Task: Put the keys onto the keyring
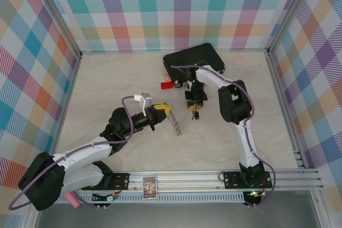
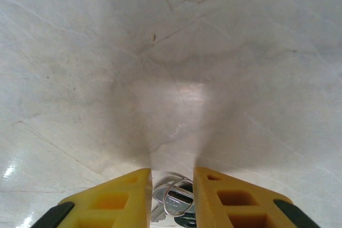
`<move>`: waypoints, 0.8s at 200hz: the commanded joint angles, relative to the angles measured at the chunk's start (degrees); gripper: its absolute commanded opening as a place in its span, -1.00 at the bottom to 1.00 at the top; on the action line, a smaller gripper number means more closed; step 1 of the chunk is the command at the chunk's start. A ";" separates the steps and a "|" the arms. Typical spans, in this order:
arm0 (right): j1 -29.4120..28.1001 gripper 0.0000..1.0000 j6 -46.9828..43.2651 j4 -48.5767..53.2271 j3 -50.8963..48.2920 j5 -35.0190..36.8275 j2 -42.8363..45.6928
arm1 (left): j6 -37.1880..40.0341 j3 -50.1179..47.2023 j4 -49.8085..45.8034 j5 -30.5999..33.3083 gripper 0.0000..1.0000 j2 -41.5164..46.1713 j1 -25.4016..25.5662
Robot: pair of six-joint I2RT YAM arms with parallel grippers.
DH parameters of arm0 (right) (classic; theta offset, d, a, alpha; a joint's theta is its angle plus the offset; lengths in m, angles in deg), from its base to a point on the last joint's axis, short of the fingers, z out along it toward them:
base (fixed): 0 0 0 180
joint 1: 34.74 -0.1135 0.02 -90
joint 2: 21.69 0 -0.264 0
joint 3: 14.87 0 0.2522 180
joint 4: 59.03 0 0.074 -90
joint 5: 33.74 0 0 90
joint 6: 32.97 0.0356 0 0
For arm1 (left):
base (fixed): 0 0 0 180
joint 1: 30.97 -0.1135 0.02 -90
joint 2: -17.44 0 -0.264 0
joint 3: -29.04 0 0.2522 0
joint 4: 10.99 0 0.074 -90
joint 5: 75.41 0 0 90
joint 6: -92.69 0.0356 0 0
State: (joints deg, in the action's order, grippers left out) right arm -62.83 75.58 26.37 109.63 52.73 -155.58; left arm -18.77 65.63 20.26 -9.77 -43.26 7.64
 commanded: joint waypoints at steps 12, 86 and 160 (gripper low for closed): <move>-0.56 -0.42 -1.56 1.64 -1.48 -1.05 2.55 | -0.16 0.75 3.15 -0.60 -1.00 -0.28 1.03; -0.77 -0.58 -2.20 1.12 -3.11 0.05 2.75 | -0.31 0.69 3.33 -0.58 -1.00 -0.33 1.01; -0.73 -0.79 -2.29 0.26 -3.57 0.89 3.82 | -0.52 0.70 3.33 -0.77 -1.00 0.05 1.01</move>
State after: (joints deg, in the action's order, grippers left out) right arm -63.27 74.07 26.17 106.77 52.95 -154.38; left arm -18.92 65.63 20.30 -9.79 -43.72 7.64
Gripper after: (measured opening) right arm 0.109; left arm 0.050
